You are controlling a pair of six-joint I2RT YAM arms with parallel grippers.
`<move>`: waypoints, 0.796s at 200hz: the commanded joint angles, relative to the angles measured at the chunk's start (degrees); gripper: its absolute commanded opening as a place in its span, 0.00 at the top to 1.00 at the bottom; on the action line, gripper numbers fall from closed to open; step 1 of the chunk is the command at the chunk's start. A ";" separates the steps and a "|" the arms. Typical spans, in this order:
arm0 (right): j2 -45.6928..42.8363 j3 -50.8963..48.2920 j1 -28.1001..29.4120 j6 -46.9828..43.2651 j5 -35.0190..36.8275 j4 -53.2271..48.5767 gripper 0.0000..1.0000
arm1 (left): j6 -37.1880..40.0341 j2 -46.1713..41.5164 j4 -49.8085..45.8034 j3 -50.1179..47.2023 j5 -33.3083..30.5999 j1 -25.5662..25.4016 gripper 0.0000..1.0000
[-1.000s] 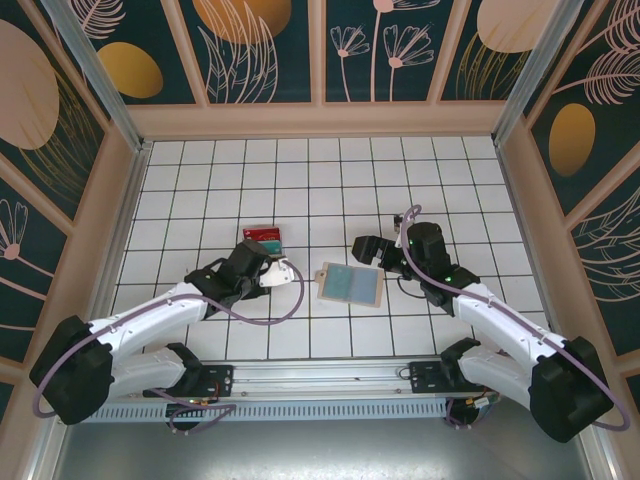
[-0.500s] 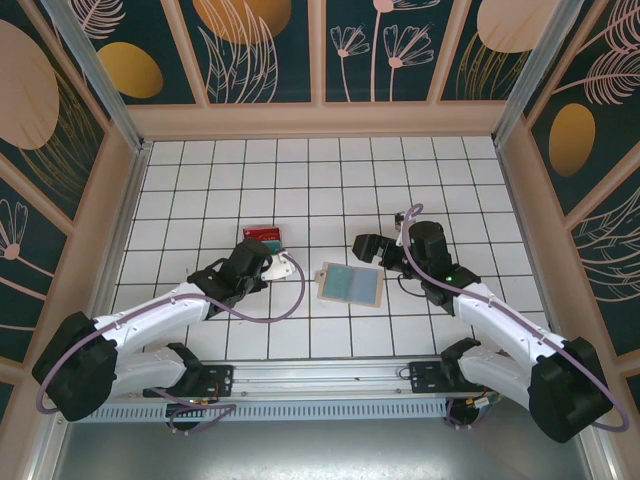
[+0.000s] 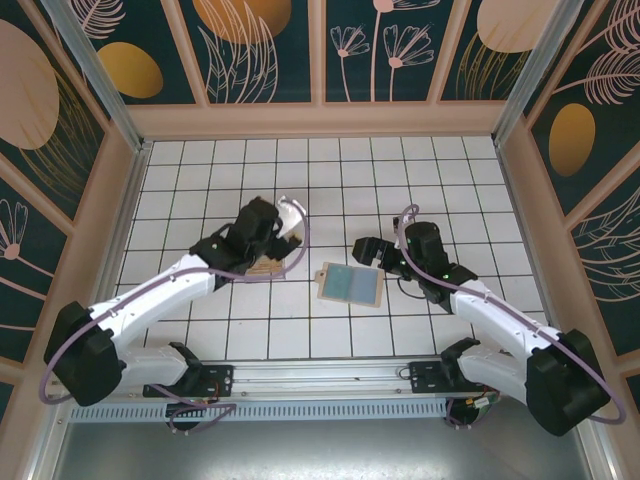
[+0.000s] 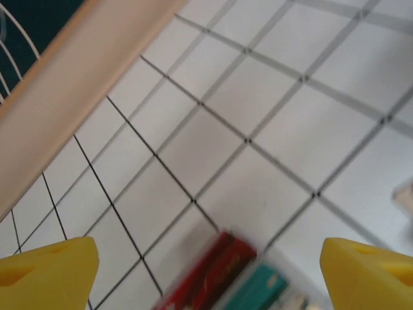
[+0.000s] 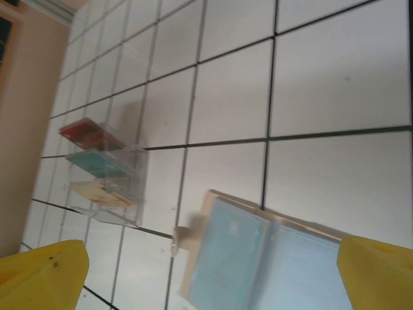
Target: Take the credit cards out of the card holder
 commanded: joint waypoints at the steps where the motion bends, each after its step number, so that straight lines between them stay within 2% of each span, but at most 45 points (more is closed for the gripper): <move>1: 0.98 1.15 -0.25 0.15 3.55 -5.15 0.13 | -18.96 2.74 -7.11 6.24 1.26 -0.11 0.18; 19: 1.67 -0.07 -0.28 1.11 3.92 -6.47 0.29 | -27.11 4.57 -9.53 10.02 3.77 -0.14 0.23; 31: 2.12 -1.45 -0.25 1.85 3.48 -6.83 0.48 | -31.20 5.08 -9.29 10.54 7.76 -0.13 0.27; 40: 2.38 -2.39 -0.25 2.79 3.66 -7.18 0.55 | -33.73 5.23 -8.28 10.23 10.97 -0.15 0.31; 51: 2.70 -3.79 -0.25 3.56 2.80 -6.75 0.68 | -37.17 5.56 -7.49 9.90 13.25 -0.10 0.32; 63: 2.97 -5.24 -0.25 4.33 2.66 -6.91 0.77 | -40.90 5.96 -6.55 9.09 15.27 -0.07 0.34; 105: 4.63 -7.82 -0.24 5.13 3.65 -8.60 1.00 | -53.25 7.97 -2.68 5.45 24.07 -0.19 0.39; 159: 5.95 -11.09 -0.25 6.09 2.77 -6.88 1.00 | -59.56 10.77 1.61 1.03 29.33 -2.45 0.38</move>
